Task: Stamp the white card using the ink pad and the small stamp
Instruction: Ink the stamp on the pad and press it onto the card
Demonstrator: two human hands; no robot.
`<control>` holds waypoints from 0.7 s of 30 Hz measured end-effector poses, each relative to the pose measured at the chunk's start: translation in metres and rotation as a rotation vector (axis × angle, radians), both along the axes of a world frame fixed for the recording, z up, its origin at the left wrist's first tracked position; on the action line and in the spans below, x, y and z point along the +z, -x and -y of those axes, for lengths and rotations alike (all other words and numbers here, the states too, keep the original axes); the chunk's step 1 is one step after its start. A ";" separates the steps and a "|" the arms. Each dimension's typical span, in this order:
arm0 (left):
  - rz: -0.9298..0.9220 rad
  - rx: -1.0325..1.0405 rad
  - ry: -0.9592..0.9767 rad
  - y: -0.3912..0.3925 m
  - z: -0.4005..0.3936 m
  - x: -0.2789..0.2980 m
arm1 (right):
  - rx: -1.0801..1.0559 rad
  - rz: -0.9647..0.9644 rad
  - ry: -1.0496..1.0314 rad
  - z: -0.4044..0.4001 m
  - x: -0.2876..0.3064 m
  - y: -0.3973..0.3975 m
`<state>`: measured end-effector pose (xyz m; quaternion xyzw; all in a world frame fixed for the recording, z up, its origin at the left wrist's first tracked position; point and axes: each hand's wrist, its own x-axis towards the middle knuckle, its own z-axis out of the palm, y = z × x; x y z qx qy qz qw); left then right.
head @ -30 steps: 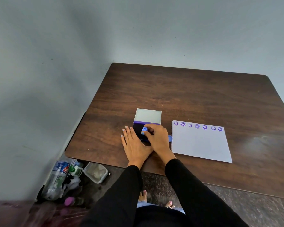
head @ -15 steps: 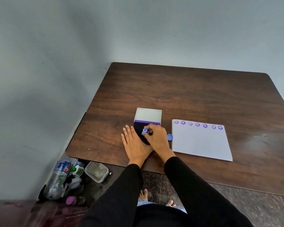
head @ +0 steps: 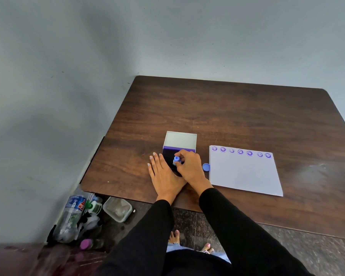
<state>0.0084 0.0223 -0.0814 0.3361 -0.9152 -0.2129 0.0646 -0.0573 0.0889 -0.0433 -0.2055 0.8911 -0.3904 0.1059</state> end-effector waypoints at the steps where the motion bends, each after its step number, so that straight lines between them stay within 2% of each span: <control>1: 0.000 0.000 -0.008 0.000 0.000 0.000 | -0.010 0.002 -0.003 0.000 0.000 0.000; 6: 0.001 -0.009 -0.013 -0.001 -0.001 0.001 | -0.037 -0.007 -0.015 0.001 -0.004 -0.001; 10: -0.177 -0.081 0.022 -0.005 -0.008 0.010 | -0.099 -0.005 0.070 -0.003 0.005 0.007; 15: -0.170 -0.496 0.207 -0.007 -0.030 0.010 | -0.633 0.026 0.558 -0.029 0.030 0.025; 18: -0.089 -0.583 0.275 -0.003 -0.040 0.012 | -0.856 -0.009 0.619 -0.050 0.033 0.034; 21: -0.080 -0.573 0.299 0.000 -0.040 0.014 | -0.969 0.017 0.626 -0.067 0.026 0.035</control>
